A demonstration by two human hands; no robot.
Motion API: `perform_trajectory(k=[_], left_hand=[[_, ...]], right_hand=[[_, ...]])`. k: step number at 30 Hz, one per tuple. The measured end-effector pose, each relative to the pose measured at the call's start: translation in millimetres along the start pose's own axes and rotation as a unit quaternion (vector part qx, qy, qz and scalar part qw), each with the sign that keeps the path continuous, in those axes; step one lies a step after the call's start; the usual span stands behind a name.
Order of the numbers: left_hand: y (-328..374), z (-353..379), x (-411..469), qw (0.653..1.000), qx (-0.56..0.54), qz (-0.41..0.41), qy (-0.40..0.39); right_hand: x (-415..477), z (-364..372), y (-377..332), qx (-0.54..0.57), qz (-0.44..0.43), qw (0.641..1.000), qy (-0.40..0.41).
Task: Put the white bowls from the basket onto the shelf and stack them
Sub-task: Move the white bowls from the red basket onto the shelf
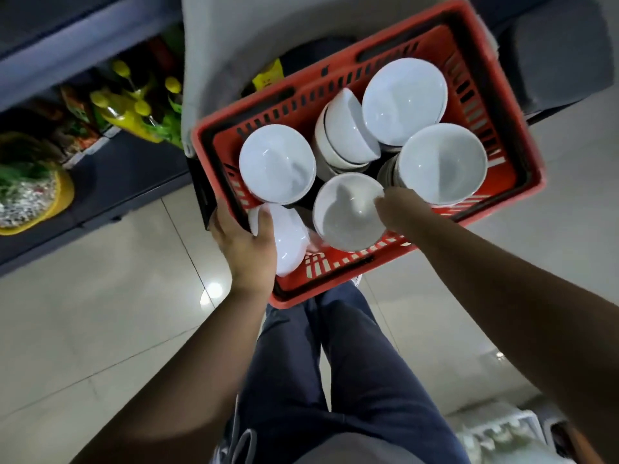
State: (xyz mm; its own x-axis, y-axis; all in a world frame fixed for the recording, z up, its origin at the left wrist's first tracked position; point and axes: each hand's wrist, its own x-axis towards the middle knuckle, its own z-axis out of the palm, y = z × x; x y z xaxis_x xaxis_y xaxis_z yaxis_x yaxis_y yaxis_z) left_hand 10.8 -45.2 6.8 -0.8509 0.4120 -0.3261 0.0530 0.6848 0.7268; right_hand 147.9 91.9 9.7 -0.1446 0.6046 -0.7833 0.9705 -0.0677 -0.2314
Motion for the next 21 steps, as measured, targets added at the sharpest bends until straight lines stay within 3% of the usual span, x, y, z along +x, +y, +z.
perform_trajectory(k=[2, 6, 8, 13, 17, 21], left_hand=[[13, 3, 2, 0.999, -0.002, 0.048, -0.004], [34, 34, 29, 0.989, 0.002, 0.113, -0.096], [39, 51, 50, 0.992, 0.032, 0.083, -0.093], [26, 58, 89, 0.992, 0.11, 0.055, 0.006], [17, 60, 101, 0.987, 0.121, -0.09, -0.052], [15, 62, 104, 0.967, 0.246, -0.023, -0.06]], right_hand=[[-6, -6, 2, 0.013, 0.01, 1.0, 0.013], [-9, -29, 13, 0.059, 0.06, 0.996, 0.041], [-9, -40, 17, 0.095, 0.059, 0.992, 0.054], [2, -53, 26, 0.126, 0.04, 0.987, 0.094], [10, -59, 31, 0.137, 0.041, 0.985, 0.1], [13, -62, 33, 0.203, 0.069, 0.973, 0.082]])
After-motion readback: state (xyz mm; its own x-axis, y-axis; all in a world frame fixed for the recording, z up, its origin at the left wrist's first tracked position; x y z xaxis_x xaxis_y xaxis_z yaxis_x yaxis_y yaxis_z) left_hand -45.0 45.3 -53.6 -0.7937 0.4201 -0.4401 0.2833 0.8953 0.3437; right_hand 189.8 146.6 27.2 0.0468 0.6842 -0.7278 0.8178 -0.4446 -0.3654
